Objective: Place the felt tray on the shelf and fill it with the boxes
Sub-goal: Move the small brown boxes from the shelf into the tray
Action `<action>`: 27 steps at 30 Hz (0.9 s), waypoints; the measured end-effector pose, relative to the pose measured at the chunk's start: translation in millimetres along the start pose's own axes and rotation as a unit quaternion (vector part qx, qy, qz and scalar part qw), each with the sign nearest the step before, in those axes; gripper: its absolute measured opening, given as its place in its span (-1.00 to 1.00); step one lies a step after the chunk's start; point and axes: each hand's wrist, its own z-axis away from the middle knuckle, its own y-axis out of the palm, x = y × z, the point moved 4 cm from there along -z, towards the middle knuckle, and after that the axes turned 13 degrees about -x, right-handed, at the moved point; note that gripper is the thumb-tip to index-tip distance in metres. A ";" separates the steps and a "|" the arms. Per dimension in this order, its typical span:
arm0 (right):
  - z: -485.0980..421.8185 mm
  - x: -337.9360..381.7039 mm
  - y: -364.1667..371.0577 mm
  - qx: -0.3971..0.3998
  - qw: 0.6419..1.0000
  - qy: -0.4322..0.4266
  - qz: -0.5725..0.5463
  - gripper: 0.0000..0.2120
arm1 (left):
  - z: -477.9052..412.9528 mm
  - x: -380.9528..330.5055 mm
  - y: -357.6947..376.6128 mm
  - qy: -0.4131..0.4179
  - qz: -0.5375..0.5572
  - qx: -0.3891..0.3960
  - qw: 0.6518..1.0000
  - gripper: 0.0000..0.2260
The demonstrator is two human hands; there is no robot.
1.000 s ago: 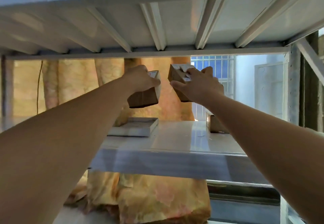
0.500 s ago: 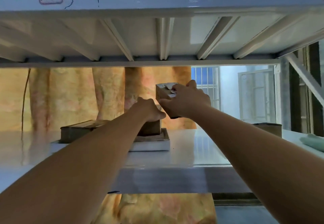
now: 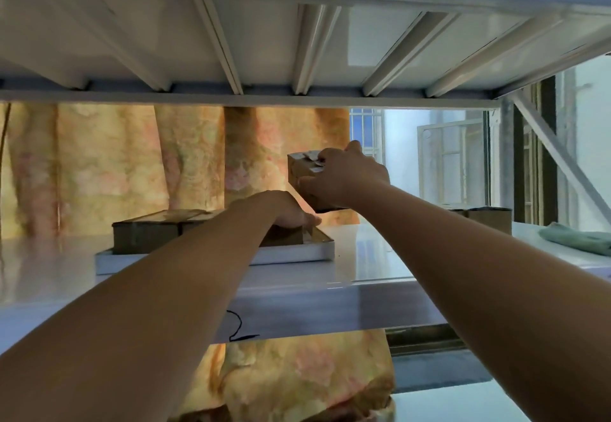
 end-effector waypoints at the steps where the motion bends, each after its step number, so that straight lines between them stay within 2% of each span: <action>1: -0.3 -0.2 0.4 -0.001 1.000 0.000 -0.001 -0.43 | 1.1 1.7 -2.0 0.019 -0.007 0.018 1.000 -0.32; 4: -0.9 -1.9 4.0 0.003 1.000 -0.001 0.001 -0.42 | -0.2 19.2 -7.8 0.051 -0.005 0.072 0.996 -0.27; 6: -2.3 -2.4 7.1 0.006 1.000 -0.007 0.010 -0.41 | -1.4 31.0 -7.3 0.071 0.000 0.077 0.994 -0.28; 12: -21.0 4.6 13.5 0.019 1.000 -0.017 -0.018 -0.37 | 0.9 51.8 1.1 0.089 0.041 0.064 0.993 -0.33; 18: -28.1 24.1 19.3 0.015 0.998 -0.047 -0.040 -0.42 | 7.2 50.7 7.3 0.095 0.049 0.064 0.992 -0.32; 27: -30.1 38.8 26.5 0.014 0.996 -0.074 -0.044 -0.41 | 11.1 38.4 11.2 0.123 0.016 -0.003 0.992 -0.41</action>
